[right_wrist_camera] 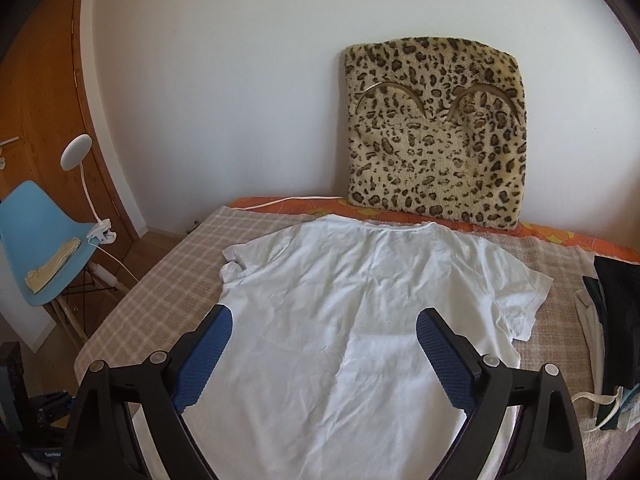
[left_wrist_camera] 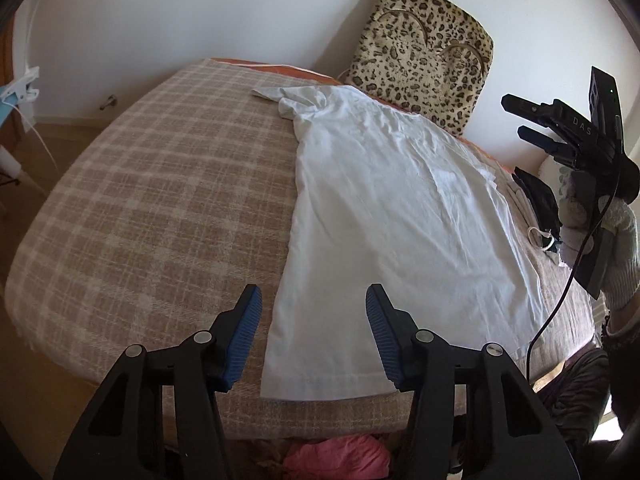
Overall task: Fold small clothes
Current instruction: 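Move left tool to the shirt hem while right tool reaches the shoulder edge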
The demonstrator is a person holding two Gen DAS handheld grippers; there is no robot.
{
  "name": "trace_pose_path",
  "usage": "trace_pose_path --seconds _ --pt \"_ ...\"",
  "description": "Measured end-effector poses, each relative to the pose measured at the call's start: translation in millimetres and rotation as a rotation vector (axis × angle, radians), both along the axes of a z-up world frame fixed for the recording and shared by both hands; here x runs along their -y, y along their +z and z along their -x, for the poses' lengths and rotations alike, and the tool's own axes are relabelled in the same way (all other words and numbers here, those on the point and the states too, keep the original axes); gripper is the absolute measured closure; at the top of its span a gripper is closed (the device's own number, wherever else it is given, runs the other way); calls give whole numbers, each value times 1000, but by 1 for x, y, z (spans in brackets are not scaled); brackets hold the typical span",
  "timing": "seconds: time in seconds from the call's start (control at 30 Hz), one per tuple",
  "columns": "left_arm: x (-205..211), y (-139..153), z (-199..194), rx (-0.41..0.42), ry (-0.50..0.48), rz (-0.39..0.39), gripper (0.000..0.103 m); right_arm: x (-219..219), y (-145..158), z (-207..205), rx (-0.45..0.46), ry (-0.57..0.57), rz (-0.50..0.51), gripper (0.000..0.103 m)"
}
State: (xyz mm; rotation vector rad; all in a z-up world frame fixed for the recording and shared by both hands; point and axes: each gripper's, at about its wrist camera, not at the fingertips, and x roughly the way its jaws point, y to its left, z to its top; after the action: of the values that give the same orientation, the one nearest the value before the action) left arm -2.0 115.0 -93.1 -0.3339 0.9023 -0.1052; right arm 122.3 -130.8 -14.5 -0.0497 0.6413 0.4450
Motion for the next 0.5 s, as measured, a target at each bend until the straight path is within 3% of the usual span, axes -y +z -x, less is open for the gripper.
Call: trace_pose_path --seconds 0.1,0.5 --pt "-4 -9 -1 -36 -7 45 63 -25 -3 -27 -59 55 -3 9" --pt "-2 -13 -15 -92 28 39 64 -133 -19 -109 -192 194 50 14"
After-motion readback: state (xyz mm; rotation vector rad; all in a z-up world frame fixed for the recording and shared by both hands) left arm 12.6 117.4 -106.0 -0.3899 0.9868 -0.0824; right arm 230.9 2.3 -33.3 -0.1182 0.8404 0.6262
